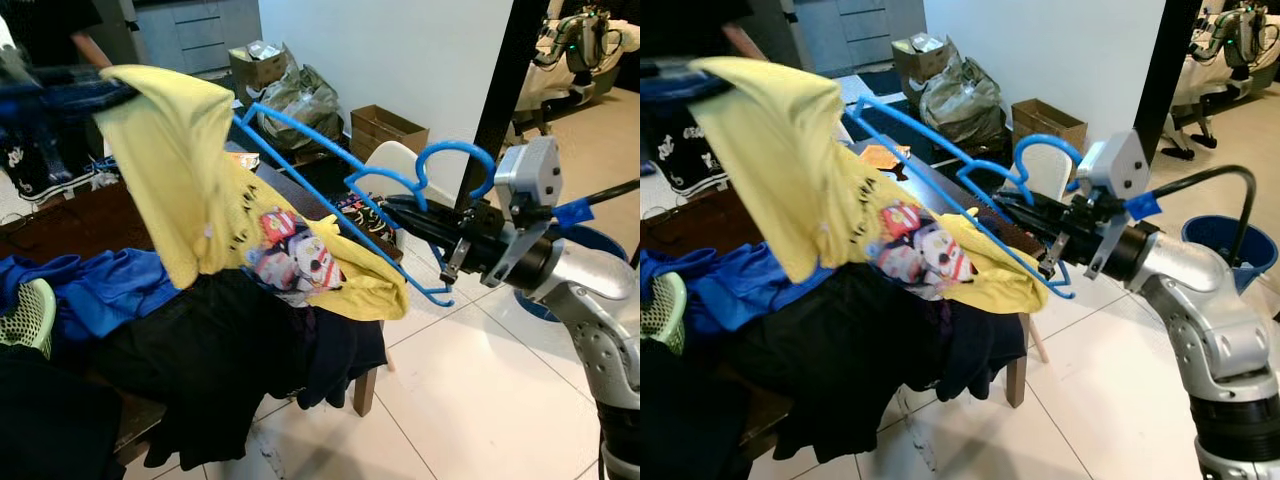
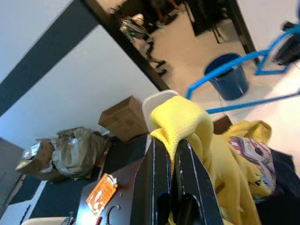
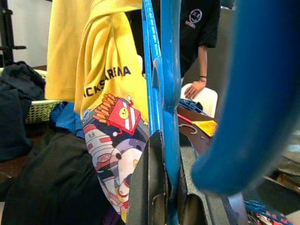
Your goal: Hang hanger
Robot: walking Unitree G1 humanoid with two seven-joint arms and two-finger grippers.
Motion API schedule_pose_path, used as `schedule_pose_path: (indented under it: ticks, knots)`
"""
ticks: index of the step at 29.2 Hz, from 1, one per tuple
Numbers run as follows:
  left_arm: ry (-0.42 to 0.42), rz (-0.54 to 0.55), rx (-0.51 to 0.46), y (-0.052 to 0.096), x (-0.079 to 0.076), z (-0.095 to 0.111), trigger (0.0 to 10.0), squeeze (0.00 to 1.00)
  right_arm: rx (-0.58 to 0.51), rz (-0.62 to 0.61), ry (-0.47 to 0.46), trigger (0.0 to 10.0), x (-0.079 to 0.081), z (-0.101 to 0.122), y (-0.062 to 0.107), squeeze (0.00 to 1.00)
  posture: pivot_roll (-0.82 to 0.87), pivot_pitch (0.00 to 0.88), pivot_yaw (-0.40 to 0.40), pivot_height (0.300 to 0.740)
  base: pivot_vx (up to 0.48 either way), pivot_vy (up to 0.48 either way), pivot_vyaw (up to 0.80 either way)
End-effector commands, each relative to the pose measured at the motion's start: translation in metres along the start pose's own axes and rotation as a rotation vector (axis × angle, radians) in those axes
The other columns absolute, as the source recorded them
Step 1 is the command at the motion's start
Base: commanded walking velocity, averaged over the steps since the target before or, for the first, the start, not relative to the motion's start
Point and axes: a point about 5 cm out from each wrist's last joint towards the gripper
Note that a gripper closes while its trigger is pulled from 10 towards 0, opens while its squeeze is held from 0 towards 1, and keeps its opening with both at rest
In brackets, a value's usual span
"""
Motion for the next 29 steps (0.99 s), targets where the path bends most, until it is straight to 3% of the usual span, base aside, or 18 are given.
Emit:
schedule_pose_path:
  ticks: [1,3,4,7,9,10,11,12,15,16,18,19,20,21,24,25,27,29]
  knots:
    - [-0.053,-0.047,0.062,0.002,0.004,0.001,0.0,0.0,0.01,0.029,0.007,10.0,0.004,-0.001,-0.001,0.0,0.05,0.0,0.09,0.74,0.0,0.0,0.0]
    - [-0.097,-0.085,0.092,0.0,0.005,0.001,0.0,0.0,0.006,0.055,-0.006,10.0,0.008,-0.001,-0.002,0.0,0.05,0.0,0.091,0.74,0.0,0.0,0.0]
    - [-0.173,-0.115,0.146,-0.001,0.008,0.0,0.0,0.0,0.002,0.091,-0.025,10.0,0.012,-0.001,-0.002,0.0,0.06,0.0,0.092,0.74,0.0,0.0,0.0]
    - [-0.173,-0.115,0.146,-0.001,0.008,0.0,0.0,0.0,0.002,0.091,-0.025,10.0,0.012,-0.001,-0.002,0.0,0.06,0.0,0.092,0.74,0.0,0.0,0.0]
    - [-0.243,-0.144,0.2,-0.001,0.01,-0.003,0.0,0.0,0.0,0.121,-0.038,10.0,0.016,-0.001,-0.002,0.0,0.06,0.0,0.094,0.74,0.0,0.0,0.0]
    - [-0.361,-0.166,0.271,-0.003,0.015,-0.006,0.0,0.0,-0.016,0.143,-0.054,10.0,0.019,-0.001,-0.004,0.0,0.06,0.0,0.093,0.74,0.0,0.0,0.0]
    - [-0.361,-0.166,0.271,-0.003,0.015,-0.006,0.0,0.0,-0.016,0.143,-0.054,10.0,0.019,-0.001,-0.004,0.0,0.06,0.0,0.093,0.74,0.0,0.0,0.0]
    - [-0.478,-0.171,0.319,-0.007,0.02,-0.008,0.0,0.0,-0.053,0.143,-0.066,10.0,0.019,0.001,-0.008,0.0,0.06,0.0,0.094,0.74,0.0,0.0,0.0]
    - [-0.478,-0.171,0.319,-0.007,0.02,-0.008,0.0,0.0,-0.053,0.143,-0.066,10.0,0.019,0.001,-0.008,0.0,0.06,0.0,0.094,0.74,0.0,0.0,0.0]
    - [-0.587,-0.158,0.341,-0.014,0.026,-0.006,0.0,0.0,-0.1,0.118,-0.072,10.0,0.016,0.005,-0.013,0.0,0.07,0.0,0.095,0.74,0.0,0.0,0.0]
    - [-0.587,-0.158,0.341,-0.014,0.026,-0.006,0.0,0.0,-0.1,0.118,-0.072,10.0,0.016,0.005,-0.013,0.0,0.07,0.0,0.095,0.74,0.0,0.0,0.0]
    - [-0.729,-0.054,0.33,-0.03,0.041,0.005,0.0,0.0,-0.238,0.026,-0.092,10.0,0.004,0.019,-0.021,0.0,0.07,0.0,0.112,0.74,0.0,0.0,0.0]
    - [-0.729,-0.054,0.33,-0.03,0.041,0.005,0.0,0.0,-0.238,0.026,-0.092,10.0,0.004,0.019,-0.021,0.0,0.07,0.0,0.112,0.74,0.0,0.0,0.0]
    - [-0.859,0.08,0.279,-0.048,0.056,0.025,0.0,0.0,-0.385,-0.066,-0.117,10.0,-0.009,0.036,-0.028,0.0,0.07,0.0,0.121,0.74,0.0,0.0,0.0]
    - [-0.859,0.08,0.279,-0.048,0.056,0.025,0.0,0.0,-0.385,-0.066,-0.117,10.0,-0.009,0.036,-0.028,0.0,0.07,0.0,0.121,0.74,0.0,0.0,0.0]
    - [-0.951,0.186,0.201,-0.063,0.066,0.048,0.0,0.0,-0.514,-0.134,-0.15,10.0,-0.02,0.052,-0.03,0.0,0.07,0.0,0.128,0.74,0.0,0.0,0.0]
    - [-0.951,0.186,0.201,-0.063,0.066,0.048,0.0,0.0,-0.514,-0.134,-0.15,10.0,-0.02,0.052,-0.03,0.0,0.07,0.0,0.128,0.74,0.0,0.0,0.0]
    - [-1.097,0.333,0.083,-0.085,0.078,0.089,2.9,0.0,-0.691,-0.2,-0.18,10.0,-0.033,0.079,-0.029,0.0,0.06,0.0,0.149,0.74,0.0,0.0,0.0]
Point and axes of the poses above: a point about 5 cm out from each wrist's last joint towards the gripper, its own y axis pointing back from the gripper into the wrist, its own z axis along the axis of the wrist's last joint, x = y × z, and after that the axes turned 10 degrees about -y, right-handed
